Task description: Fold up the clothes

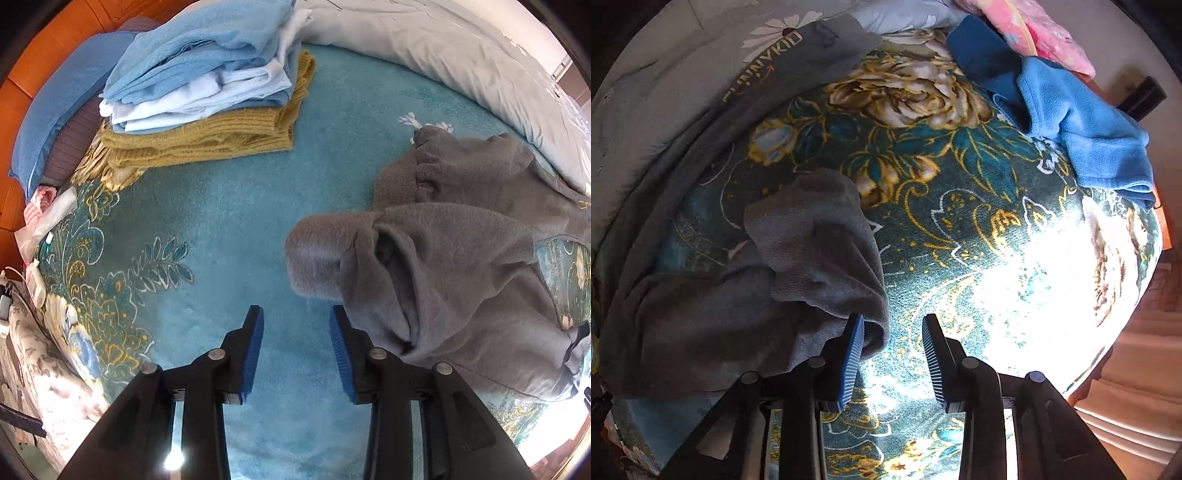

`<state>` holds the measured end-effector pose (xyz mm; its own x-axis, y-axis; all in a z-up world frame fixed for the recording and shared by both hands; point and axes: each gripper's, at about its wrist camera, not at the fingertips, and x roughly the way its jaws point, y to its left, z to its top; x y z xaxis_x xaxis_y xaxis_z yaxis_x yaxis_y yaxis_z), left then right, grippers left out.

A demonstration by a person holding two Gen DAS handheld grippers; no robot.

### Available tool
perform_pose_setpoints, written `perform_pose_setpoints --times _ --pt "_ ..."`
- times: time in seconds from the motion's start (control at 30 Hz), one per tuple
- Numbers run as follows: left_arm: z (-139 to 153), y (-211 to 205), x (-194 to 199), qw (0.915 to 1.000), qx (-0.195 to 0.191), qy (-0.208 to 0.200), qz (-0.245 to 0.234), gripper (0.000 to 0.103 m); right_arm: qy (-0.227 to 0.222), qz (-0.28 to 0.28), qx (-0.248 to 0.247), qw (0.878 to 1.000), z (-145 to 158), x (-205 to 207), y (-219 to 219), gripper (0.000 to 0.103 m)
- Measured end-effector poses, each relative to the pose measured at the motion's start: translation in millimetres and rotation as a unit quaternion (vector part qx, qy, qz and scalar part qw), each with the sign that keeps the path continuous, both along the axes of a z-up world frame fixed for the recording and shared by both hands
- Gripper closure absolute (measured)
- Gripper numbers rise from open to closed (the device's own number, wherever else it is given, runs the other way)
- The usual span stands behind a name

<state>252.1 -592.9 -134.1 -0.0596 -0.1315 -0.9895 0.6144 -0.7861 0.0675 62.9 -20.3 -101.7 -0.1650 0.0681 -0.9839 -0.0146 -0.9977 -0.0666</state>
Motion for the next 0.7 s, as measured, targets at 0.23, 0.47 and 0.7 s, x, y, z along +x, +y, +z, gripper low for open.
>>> perform_pose_setpoints --times 0.23,0.47,0.7 --pt "29 18 5 0.9996 -0.019 0.022 -0.004 0.053 -0.012 0.134 0.000 0.991 -24 -12 -79 0.053" --pt "41 36 -26 0.9977 -0.005 0.066 -0.011 0.052 -0.055 0.162 0.017 0.985 -88 -26 -114 0.053" --pt "41 53 -43 0.9955 0.027 0.091 0.003 0.051 -0.063 0.157 0.037 0.985 -97 -24 -114 0.058"
